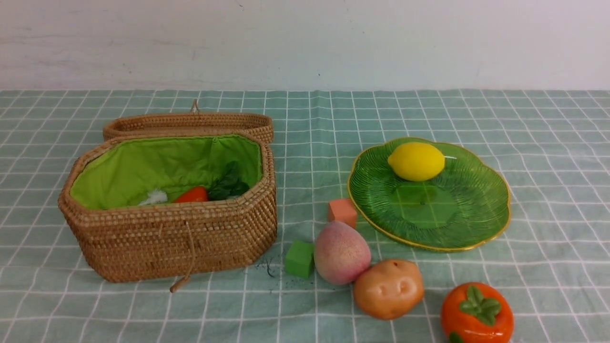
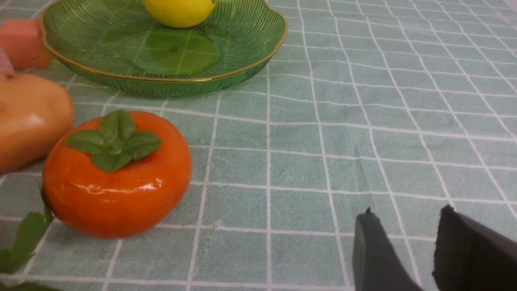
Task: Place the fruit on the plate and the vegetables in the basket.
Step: Take a daikon with your right arm and place it on the basket on the left.
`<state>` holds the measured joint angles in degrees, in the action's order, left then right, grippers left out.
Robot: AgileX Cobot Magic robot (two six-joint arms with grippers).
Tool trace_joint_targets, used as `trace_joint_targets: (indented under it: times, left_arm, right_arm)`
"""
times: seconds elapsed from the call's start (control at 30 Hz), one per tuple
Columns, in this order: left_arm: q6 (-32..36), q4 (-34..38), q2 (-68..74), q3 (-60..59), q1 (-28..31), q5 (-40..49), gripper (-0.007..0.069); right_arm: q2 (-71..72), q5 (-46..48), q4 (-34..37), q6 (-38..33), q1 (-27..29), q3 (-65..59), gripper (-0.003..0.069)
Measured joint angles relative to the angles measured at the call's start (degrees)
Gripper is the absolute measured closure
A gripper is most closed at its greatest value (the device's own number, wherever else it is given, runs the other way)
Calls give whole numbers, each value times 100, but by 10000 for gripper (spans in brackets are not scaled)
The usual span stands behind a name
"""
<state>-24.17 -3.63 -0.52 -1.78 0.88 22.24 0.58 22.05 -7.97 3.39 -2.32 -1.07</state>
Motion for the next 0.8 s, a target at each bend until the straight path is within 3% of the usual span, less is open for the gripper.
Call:
trace_joint_targets:
  times: [0.53, 0.8]
  left_arm:
    - [16, 16, 0, 0, 0, -1, 602]
    - [16, 16, 0, 0, 0, -1, 596]
  right_arm:
    - [0, 0, -6, 0, 0, 0, 418]
    - [0, 10, -426, -142, 0, 0, 418]
